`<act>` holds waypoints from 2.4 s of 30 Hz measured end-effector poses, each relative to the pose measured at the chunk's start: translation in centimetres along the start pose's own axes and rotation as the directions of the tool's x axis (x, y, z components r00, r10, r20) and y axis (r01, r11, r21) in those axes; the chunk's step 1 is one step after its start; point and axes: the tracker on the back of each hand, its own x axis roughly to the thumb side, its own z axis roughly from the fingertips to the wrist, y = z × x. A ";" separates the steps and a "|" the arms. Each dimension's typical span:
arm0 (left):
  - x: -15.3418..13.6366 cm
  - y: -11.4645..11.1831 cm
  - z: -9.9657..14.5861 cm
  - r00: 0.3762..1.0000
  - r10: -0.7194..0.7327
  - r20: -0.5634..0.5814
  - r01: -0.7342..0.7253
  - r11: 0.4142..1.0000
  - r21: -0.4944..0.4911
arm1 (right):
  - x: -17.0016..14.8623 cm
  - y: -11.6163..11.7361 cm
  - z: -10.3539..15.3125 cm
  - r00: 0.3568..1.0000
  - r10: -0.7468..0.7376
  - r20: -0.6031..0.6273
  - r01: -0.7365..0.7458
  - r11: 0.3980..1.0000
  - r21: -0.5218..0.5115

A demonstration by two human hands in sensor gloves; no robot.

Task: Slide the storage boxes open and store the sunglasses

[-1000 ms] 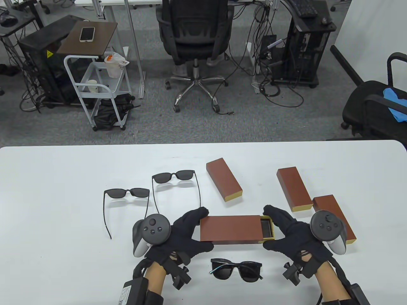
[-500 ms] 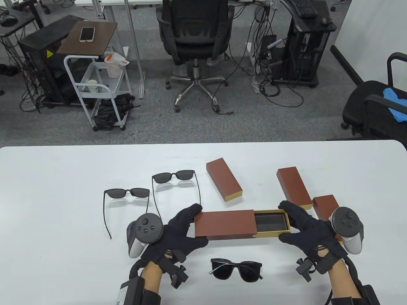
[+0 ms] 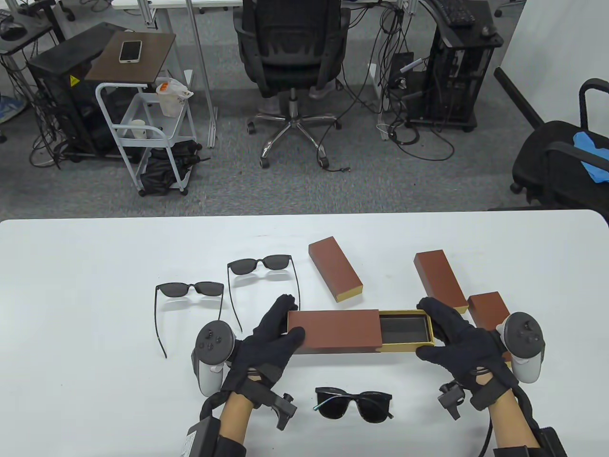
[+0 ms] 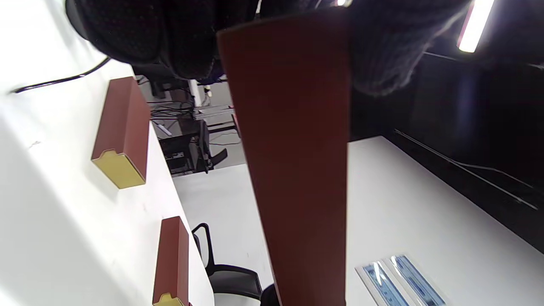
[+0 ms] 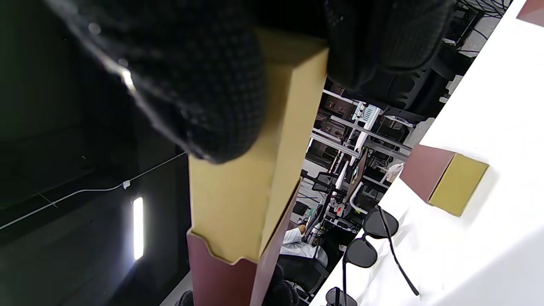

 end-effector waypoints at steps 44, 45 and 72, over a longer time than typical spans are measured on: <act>-2.5 3.8 1.8 0.938 0.294 -0.187 -0.216 0.911 0.350 | -1.9 13.1 0.3 0.654 0.748 0.112 -0.715 0.563 0.414; -2.6 3.9 1.8 0.938 0.293 -0.187 -0.214 0.910 0.355 | -1.9 13.7 0.4 0.618 0.774 0.139 -0.751 0.528 0.396; -3.1 4.6 2.0 0.933 0.277 -0.231 -0.174 0.906 0.386 | -1.7 16.6 0.9 0.384 0.875 0.295 -0.916 0.319 0.246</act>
